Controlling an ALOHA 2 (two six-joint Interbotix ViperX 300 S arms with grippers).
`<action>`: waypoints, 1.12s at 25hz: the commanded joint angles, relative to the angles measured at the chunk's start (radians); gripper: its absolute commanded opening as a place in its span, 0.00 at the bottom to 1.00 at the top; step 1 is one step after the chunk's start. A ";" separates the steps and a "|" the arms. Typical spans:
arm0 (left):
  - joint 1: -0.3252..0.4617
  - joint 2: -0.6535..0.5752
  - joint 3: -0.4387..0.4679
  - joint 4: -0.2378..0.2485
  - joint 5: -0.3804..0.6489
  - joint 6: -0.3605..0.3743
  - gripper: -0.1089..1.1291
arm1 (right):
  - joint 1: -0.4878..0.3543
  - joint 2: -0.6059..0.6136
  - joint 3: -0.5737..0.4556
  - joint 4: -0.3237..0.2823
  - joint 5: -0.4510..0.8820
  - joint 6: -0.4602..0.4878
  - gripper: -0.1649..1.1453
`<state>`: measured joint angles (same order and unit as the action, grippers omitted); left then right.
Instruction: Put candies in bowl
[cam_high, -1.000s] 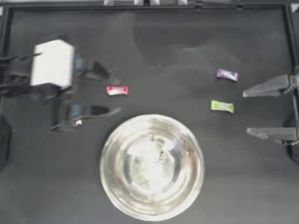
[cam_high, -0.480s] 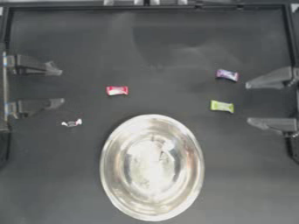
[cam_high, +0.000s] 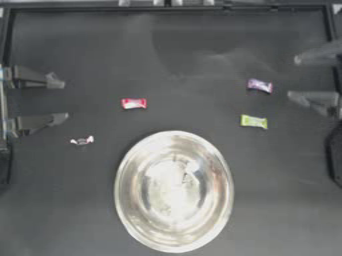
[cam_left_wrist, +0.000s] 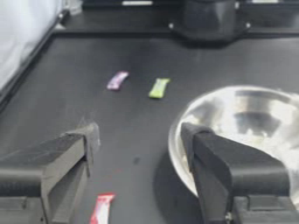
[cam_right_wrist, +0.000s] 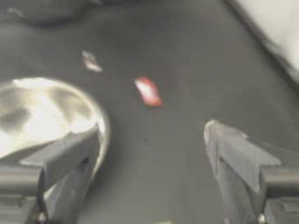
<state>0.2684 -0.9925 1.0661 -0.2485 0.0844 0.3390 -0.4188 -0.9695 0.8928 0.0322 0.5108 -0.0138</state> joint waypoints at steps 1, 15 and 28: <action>0.011 0.003 0.000 -0.009 -0.011 -0.003 0.82 | -0.083 0.071 -0.106 -0.002 0.143 -0.037 0.88; 0.038 -0.002 0.025 -0.018 -0.015 -0.015 0.83 | -0.299 0.511 -0.259 0.127 0.359 -0.370 0.88; 0.048 -0.002 0.025 -0.020 -0.015 -0.017 0.83 | -0.324 0.729 -0.210 0.066 0.259 -0.388 0.88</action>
<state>0.3145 -0.9971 1.1029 -0.2669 0.0752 0.3237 -0.7409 -0.2393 0.6857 0.1012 0.7854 -0.4019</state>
